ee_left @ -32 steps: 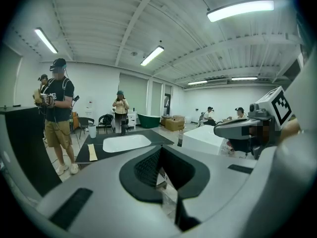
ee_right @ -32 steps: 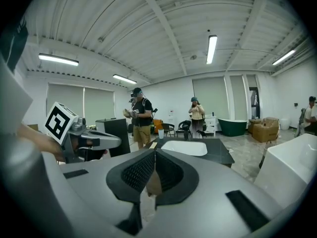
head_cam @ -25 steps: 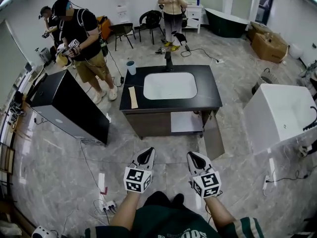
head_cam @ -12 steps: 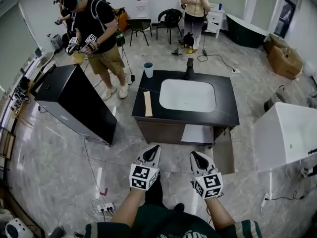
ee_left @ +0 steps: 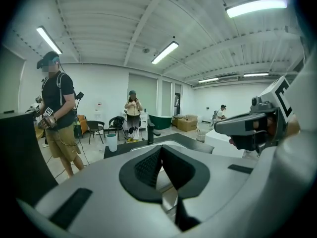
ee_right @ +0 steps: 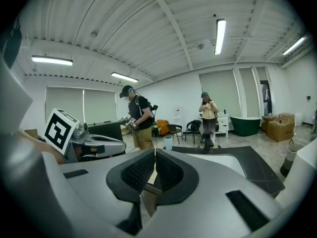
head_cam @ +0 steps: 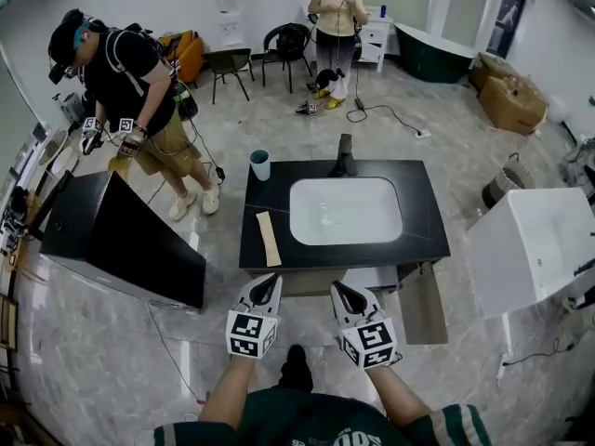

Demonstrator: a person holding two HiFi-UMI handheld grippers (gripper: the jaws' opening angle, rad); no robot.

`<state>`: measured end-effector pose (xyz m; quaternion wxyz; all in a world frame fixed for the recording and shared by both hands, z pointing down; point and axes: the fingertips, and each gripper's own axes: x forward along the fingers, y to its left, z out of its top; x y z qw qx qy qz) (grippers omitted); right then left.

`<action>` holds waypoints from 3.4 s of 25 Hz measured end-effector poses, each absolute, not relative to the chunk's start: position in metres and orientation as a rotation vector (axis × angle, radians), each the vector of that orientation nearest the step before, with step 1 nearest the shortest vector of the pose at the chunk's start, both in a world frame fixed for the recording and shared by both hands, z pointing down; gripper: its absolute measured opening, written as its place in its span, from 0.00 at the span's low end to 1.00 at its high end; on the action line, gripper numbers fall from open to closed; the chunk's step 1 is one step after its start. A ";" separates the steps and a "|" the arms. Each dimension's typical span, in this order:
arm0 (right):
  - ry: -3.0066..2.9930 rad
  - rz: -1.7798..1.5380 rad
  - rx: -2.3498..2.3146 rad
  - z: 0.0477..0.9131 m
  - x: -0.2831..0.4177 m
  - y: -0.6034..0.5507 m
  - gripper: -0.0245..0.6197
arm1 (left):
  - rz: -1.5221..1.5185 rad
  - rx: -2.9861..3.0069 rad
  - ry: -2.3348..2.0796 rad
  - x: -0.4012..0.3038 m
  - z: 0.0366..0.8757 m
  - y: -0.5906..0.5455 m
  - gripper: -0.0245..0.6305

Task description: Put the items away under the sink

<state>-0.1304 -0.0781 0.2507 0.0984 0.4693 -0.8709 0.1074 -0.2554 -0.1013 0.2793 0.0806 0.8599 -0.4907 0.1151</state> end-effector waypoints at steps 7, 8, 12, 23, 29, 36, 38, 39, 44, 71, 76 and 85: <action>-2.546 0.339 1.422 0.261 -0.158 -0.133 0.10 | 0.403 2.556 -1.423 -0.283 0.308 -0.167 0.05; -2.537 0.343 1.428 0.263 -0.158 -0.138 0.10 | 0.420 2.543 -1.412 -0.286 0.317 -0.175 0.06; -2.502 0.365 1.424 0.276 -0.163 -0.152 0.10 | 0.489 2.460 -1.407 -0.299 0.359 -0.204 0.06; -2.398 0.443 1.375 0.334 -0.172 -0.163 0.10 | 0.583 2.143 -1.349 -0.324 0.498 -0.265 0.22; -2.333 0.498 1.404 0.355 -0.161 -0.162 0.10 | 0.624 2.043 -1.305 -0.321 0.539 -0.283 0.23; -2.291 0.509 1.435 0.359 -0.147 -0.155 0.10 | 0.637 1.984 -1.289 -0.322 0.557 -0.286 0.23; -2.286 0.515 1.443 0.360 -0.144 -0.153 0.10 | 0.640 1.995 -1.265 -0.319 0.557 -0.284 0.19; -2.285 0.516 1.449 0.360 -0.143 -0.152 0.10 | 0.651 2.013 -1.255 -0.316 0.555 -0.284 0.14; -2.281 0.523 1.485 0.356 -0.139 -0.150 0.10 | 0.679 2.124 -1.248 -0.301 0.540 -0.282 0.05; -2.238 0.426 1.806 0.320 0.088 0.041 0.10 | 0.536 2.403 -0.851 -0.004 0.442 -0.043 0.05; -2.222 0.428 1.825 0.343 0.134 0.078 0.10 | 0.549 2.385 -0.796 0.043 0.467 0.013 0.05; -2.199 0.399 1.864 0.413 0.178 0.076 0.10 | 0.644 2.387 -0.658 0.100 0.560 0.031 0.05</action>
